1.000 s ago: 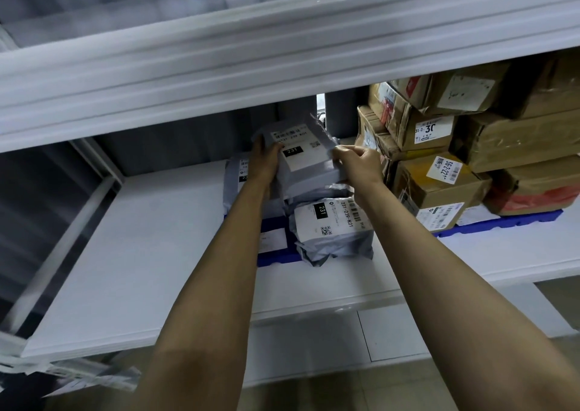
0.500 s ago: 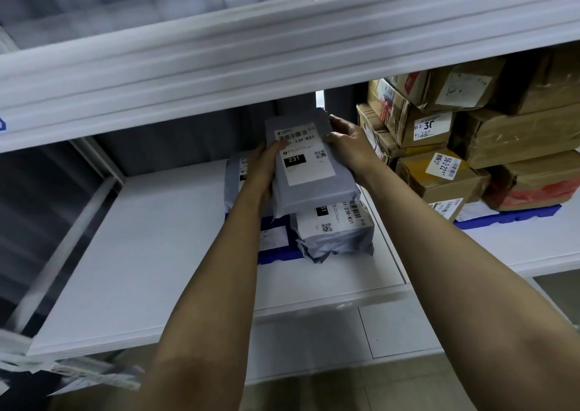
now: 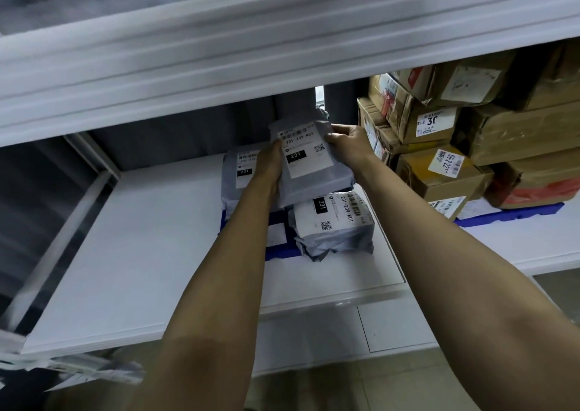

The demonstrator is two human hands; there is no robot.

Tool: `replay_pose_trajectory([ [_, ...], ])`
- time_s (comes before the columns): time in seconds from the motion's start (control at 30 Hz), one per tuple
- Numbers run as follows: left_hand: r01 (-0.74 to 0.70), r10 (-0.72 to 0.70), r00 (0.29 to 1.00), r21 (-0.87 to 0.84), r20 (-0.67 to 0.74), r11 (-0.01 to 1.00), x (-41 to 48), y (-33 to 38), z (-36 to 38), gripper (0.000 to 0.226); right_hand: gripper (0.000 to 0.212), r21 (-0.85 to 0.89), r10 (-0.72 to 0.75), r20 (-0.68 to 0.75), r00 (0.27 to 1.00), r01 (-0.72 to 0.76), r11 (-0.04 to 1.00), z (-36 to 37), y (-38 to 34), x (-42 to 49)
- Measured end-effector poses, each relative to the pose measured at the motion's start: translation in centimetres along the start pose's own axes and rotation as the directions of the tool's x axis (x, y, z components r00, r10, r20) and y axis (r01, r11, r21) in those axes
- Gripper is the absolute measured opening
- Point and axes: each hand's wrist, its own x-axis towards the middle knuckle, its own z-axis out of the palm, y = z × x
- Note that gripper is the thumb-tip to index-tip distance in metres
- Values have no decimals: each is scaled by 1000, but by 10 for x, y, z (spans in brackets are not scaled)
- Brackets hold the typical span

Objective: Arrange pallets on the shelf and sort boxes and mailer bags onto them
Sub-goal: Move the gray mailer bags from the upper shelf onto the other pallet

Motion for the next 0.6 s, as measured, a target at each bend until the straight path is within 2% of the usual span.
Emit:
replay_pose_trajectory([
  [0.07,-55,56,998,166,1,985,1,-6,2,32,14,-37,32,-42,999,-34,999,1,4,6],
  [0.2,-103,137,990,464,-40,880,3,-20,-1,50,11,-109,49,-102,994,-60,992,7,17,24],
  [0.3,-111,164,984,474,-71,874,5,-23,-2,45,20,-158,28,-143,989,-51,986,12,21,32],
  [0.4,-123,197,974,472,-111,873,10,-25,-1,41,20,-241,22,-150,988,-58,969,13,28,42],
  [0.5,-136,210,974,513,-88,847,14,-29,2,39,33,-308,33,-149,988,-78,948,7,39,52],
  [0.6,-163,247,966,566,-75,808,15,-30,3,39,25,-305,58,-177,982,-111,946,8,27,30],
])
